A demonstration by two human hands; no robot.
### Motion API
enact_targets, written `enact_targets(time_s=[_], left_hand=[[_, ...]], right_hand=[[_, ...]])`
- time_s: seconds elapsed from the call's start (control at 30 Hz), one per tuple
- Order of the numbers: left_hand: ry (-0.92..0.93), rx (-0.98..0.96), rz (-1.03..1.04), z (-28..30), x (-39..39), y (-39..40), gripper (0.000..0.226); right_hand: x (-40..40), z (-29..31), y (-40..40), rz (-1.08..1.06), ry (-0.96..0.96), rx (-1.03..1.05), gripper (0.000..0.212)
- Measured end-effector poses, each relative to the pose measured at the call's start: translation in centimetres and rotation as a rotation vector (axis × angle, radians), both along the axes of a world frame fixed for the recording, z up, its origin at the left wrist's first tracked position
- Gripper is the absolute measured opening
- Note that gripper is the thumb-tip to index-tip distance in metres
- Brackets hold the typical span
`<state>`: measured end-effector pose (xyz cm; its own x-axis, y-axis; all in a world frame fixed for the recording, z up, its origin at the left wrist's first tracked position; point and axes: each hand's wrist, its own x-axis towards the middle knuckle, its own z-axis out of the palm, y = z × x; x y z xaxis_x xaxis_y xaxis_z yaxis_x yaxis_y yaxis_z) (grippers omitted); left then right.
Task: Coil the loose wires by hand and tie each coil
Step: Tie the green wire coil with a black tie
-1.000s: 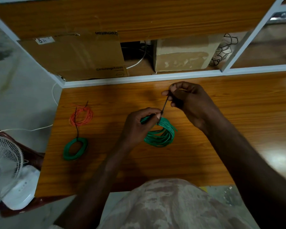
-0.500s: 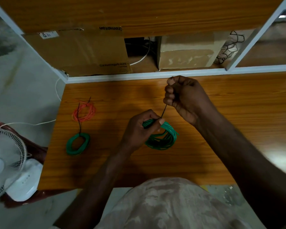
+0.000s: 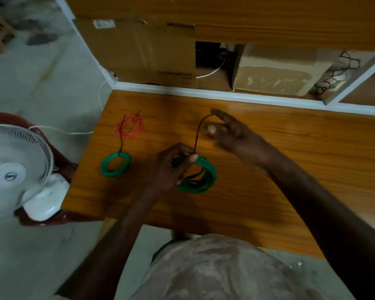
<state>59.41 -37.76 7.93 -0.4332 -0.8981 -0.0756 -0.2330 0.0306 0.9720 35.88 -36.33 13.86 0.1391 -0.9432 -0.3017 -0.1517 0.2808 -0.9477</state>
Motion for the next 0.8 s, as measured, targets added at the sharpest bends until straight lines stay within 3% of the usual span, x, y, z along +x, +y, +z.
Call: enact_targets(time_s=[0.13,0.33,0.37,0.5,0.6,0.8], left_hand=[[0.079,0.055,0.106,-0.7,2.4,1.8,0.009],[0.107,0.117,0.251,-2.1,7.3,5.0,0.030],[0.115,0.130,0.261,-2.3,8.4,5.3,0.031],[0.104,0.216,0.198,-3.5,14.6,4.8,0.034],[-0.007,0.238,0.118,-5.4,20.6,3.2,0.034],[-0.250,0.047,0.065,-9.8,28.6,0.1,0.035]], right_hand=[[2.2,-3.6,2.8,0.270,-0.004,0.123,0.097],[7.4,-5.7,4.2,0.231,-0.152,0.172,0.103],[8.6,-6.0,4.3,0.211,-0.138,0.167,0.096],[15.1,-9.1,3.8,0.183,0.064,0.024,0.023],[20.8,-11.9,3.1,0.117,0.179,-0.024,0.020],[29.8,-14.4,0.6,0.115,0.486,-0.044,0.026]])
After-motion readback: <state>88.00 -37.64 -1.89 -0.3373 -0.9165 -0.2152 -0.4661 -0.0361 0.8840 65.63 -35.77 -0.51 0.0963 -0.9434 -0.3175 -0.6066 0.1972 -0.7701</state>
